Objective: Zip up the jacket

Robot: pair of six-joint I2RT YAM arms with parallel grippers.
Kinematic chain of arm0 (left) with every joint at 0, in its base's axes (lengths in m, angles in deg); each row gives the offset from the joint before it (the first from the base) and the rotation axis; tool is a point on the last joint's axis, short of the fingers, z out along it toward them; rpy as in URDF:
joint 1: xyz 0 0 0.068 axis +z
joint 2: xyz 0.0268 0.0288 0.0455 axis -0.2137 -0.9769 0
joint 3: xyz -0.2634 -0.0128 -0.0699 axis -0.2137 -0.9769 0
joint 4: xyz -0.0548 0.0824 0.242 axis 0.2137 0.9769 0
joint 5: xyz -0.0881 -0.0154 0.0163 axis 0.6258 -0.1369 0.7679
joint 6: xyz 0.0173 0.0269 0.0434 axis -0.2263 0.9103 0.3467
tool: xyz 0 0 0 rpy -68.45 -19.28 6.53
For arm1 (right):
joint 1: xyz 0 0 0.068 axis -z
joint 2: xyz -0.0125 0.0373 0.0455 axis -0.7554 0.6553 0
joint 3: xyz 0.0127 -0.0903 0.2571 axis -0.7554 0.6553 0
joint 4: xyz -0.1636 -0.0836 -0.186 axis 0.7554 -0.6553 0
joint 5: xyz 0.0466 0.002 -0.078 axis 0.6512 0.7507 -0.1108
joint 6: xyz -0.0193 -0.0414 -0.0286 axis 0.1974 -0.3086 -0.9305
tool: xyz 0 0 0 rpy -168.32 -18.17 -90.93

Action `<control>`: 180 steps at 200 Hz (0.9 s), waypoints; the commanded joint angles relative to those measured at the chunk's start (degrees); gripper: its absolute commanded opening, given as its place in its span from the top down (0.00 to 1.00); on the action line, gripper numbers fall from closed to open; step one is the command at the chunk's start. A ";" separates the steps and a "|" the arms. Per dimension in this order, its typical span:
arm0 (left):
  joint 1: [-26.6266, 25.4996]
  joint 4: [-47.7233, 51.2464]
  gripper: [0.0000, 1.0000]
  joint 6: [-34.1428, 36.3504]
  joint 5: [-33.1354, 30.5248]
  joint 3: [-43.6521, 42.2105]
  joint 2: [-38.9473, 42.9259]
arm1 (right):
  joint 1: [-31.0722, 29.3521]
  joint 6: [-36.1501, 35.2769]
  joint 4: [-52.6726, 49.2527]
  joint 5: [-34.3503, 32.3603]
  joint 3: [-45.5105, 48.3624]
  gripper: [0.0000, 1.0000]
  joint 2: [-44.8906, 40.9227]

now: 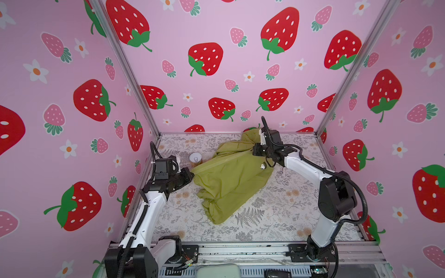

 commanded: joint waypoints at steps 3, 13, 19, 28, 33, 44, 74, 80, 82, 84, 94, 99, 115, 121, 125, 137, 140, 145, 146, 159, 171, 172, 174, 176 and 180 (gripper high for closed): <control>1.66 2.81 1.00 0.29 -3.62 -0.56 1.02 | 2.72 -0.86 -0.49 -4.10 -1.61 1.00 1.15; 1.90 2.83 1.00 0.24 -3.70 -0.62 1.14 | 3.11 -0.86 -0.48 -4.19 -1.54 1.00 1.28; 2.02 2.80 1.00 0.21 -3.71 -0.68 1.15 | 3.29 -0.87 -0.47 -4.19 -1.50 1.00 1.29; 2.17 2.83 1.00 0.12 -3.71 -0.69 1.20 | 3.68 -0.87 -0.55 -4.19 -1.45 1.00 1.41; 2.20 2.90 1.00 0.12 -3.70 -0.72 1.21 | 3.90 -0.86 -0.51 -4.19 -1.45 1.00 1.43; 2.37 2.88 1.00 0.12 -3.74 -0.76 1.39 | 4.37 -0.86 -0.50 -4.07 -1.45 1.00 1.65; 2.82 3.18 1.00 0.19 -3.68 -0.65 1.59 | 5.14 -0.87 -0.49 -3.73 -1.46 1.00 1.90; 2.91 3.22 1.00 0.24 -3.63 -0.55 1.53 | 5.18 -0.94 -0.48 -3.66 -1.45 1.00 1.98; 2.86 3.26 1.00 0.21 -3.64 -0.60 1.52 | 5.25 -0.95 -0.50 -3.66 -1.45 1.00 2.09; 2.83 3.26 1.00 0.21 -3.62 -0.61 1.51 | 5.25 -0.95 -0.48 -3.68 -1.45 1.00 2.07; 3.02 3.30 1.00 0.23 -3.62 -0.59 1.53 | 5.36 -1.04 -0.49 -3.69 -1.55 1.00 2.24; 3.06 3.35 1.00 0.21 -3.65 -0.57 1.66 | 5.43 -1.07 -0.51 -3.66 -1.62 1.00 2.26; 3.23 3.43 1.00 0.18 -3.69 -0.66 1.76 | 5.76 -1.13 -0.53 -3.81 -1.71 1.00 2.51; 3.29 3.51 1.00 0.21 -3.70 -0.69 1.82 | 5.96 -1.13 -0.57 -3.75 -1.72 1.00 2.56; 3.34 3.53 1.00 0.21 -3.73 -0.75 1.87 | 6.18 -1.13 -0.55 -3.79 -1.72 1.00 2.62; 3.52 3.60 1.00 0.31 -3.72 -0.82 2.01 | 6.89 -1.04 -0.47 -3.67 -1.72 1.00 2.75; 3.49 3.62 1.00 0.30 -3.71 -0.83 2.03 | 7.12 -0.97 -0.47 -3.59 -1.76 1.00 2.86; 3.56 3.61 1.00 0.27 -3.76 -0.98 2.03 | 7.48 -0.95 -0.51 -3.57 -1.80 1.00 2.89; 3.54 3.62 1.00 0.28 -3.73 -0.94 2.03 | 7.52 -0.95 -0.49 -3.57 -1.80 1.00 2.90; 3.74 3.61 1.00 0.38 -3.53 -0.98 1.94 | 8.43 -0.82 -0.49 -3.33 -1.97 1.00 3.13; 3.87 3.64 1.00 0.37 -3.44 -0.92 1.81 | 9.31 -0.73 -0.49 -3.05 -2.28 1.00 3.43; 3.87 3.63 1.00 0.38 -3.44 -0.91 1.79 | 9.40 -0.75 -0.48 -3.00 -2.30 1.00 3.48; 3.87 3.62 1.00 0.45 -3.44 -0.97 1.77 | 9.51 -0.70 -0.54 -2.97 -2.32 1.00 3.47; 3.94 3.62 1.00 0.42 -3.44 -0.92 1.75 | 9.67 -0.69 -0.53 -2.92 -2.40 1.00 3.51; 3.94 3.54 1.00 0.46 -3.44 -0.95 1.76 | 10.00 -0.70 -0.49 -2.81 -2.50 1.00 3.66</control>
